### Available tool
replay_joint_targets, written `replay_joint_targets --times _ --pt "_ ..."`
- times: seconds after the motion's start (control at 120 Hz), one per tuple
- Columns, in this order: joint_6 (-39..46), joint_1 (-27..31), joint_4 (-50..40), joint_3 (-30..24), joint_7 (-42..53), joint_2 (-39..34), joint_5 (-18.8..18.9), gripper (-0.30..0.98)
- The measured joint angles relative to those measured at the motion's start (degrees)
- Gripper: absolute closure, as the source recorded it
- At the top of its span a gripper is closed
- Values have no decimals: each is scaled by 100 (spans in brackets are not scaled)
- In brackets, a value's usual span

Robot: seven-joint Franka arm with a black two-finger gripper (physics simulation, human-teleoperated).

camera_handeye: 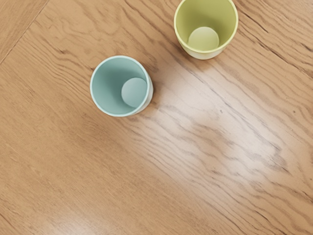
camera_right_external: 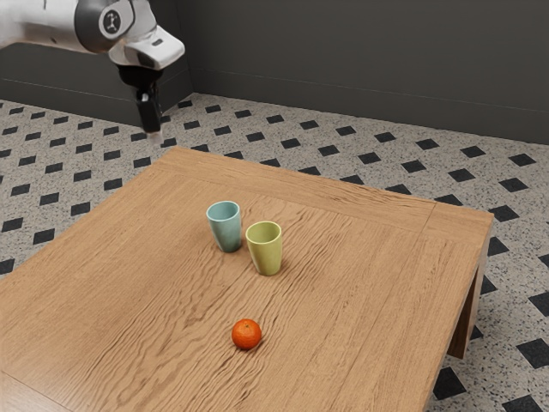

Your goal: Place the right cup onto the left cup

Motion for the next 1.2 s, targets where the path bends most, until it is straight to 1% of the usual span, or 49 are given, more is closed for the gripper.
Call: replay_joint_targets --times 0.083,0.233,0.3,0.417,0.5,0.758,0.975,1.033,1.083,1.2 --pt "-15 -157 -24 -37 15 90 -72 0" --pt "234 -871 -181 -50 4 386 -153 0" --pt "398 -1080 -201 -69 -11 616 -208 0" --pt "714 -1159 -280 -176 -60 993 -406 0" --pt "989 -1150 -463 -191 -98 1170 -476 0" --pt "1766 -1065 -1069 -194 -219 1444 -459 0" --pt "2191 -1062 -1299 -186 -339 1656 -460 0" --pt "2282 -1061 -1304 -186 -369 1754 -455 2" --pt "2341 -1066 -1292 -186 -390 1818 -447 6" --pt "2433 -1069 -1163 -186 -430 1919 -322 13"
